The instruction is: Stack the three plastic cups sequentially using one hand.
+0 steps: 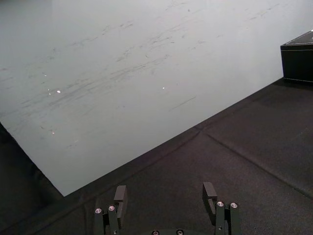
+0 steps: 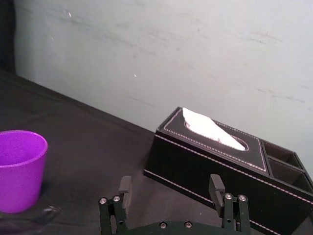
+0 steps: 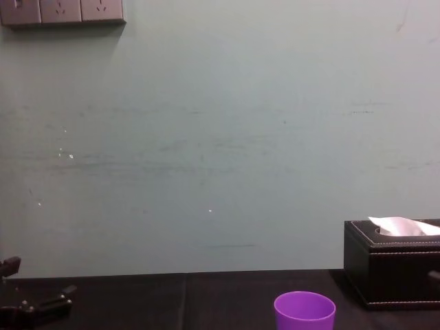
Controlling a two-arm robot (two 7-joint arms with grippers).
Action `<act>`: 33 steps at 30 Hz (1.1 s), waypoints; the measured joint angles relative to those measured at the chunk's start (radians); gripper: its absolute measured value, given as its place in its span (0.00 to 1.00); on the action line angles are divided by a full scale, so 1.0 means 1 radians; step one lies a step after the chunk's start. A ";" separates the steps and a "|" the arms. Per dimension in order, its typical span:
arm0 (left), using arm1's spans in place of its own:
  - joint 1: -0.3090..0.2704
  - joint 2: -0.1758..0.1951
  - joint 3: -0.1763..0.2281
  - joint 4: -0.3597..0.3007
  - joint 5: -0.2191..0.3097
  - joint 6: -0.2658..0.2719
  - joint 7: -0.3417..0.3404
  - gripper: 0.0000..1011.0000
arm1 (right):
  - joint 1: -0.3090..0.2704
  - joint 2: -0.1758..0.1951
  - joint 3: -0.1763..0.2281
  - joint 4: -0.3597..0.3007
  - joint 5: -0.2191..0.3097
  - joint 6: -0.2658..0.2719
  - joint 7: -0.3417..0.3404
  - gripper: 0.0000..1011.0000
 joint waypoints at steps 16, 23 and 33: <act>0.000 0.000 0.000 0.000 0.000 0.000 0.000 1.00 | -0.212 0.129 0.145 -0.195 0.134 -0.107 0.165 0.99; 0.000 0.000 0.000 0.000 0.000 0.000 0.000 1.00 | -0.309 0.174 0.187 -0.249 0.149 -0.179 0.231 0.99; 0.000 0.000 0.000 0.000 0.000 0.000 0.000 1.00 | -0.421 0.204 0.228 -0.290 0.155 -0.241 0.295 0.99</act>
